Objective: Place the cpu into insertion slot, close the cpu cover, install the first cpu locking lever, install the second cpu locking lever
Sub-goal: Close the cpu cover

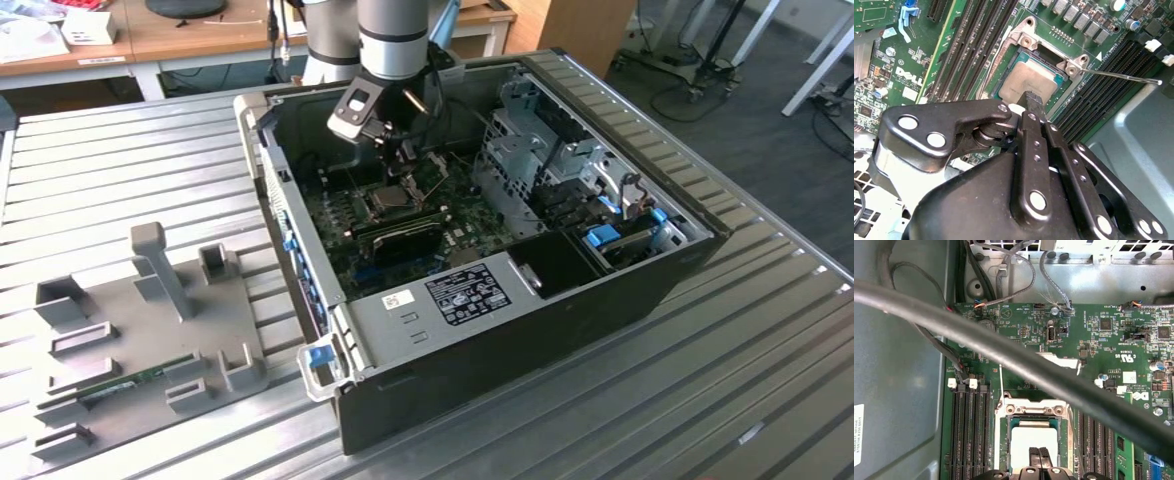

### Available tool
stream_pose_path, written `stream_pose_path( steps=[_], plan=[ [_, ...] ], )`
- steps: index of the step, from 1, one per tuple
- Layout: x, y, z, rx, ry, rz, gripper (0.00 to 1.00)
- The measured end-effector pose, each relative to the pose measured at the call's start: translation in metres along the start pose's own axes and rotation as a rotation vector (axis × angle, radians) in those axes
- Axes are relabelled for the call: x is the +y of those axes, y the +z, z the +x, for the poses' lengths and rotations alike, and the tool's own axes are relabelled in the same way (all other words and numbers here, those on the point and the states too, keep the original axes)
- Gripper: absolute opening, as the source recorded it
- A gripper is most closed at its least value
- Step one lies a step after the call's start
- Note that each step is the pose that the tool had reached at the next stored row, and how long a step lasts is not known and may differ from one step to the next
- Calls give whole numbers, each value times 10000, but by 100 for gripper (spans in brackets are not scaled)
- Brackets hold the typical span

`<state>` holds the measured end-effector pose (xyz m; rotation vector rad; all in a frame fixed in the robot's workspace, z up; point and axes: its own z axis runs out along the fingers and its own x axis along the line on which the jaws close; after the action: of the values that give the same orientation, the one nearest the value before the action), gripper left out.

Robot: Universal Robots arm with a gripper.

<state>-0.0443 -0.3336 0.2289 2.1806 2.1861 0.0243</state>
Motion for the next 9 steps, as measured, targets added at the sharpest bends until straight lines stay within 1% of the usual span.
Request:
stream_pose_path(
  steps=[9],
  plan=[
    [1,-25,0,3,0,-2,10]
  ],
)
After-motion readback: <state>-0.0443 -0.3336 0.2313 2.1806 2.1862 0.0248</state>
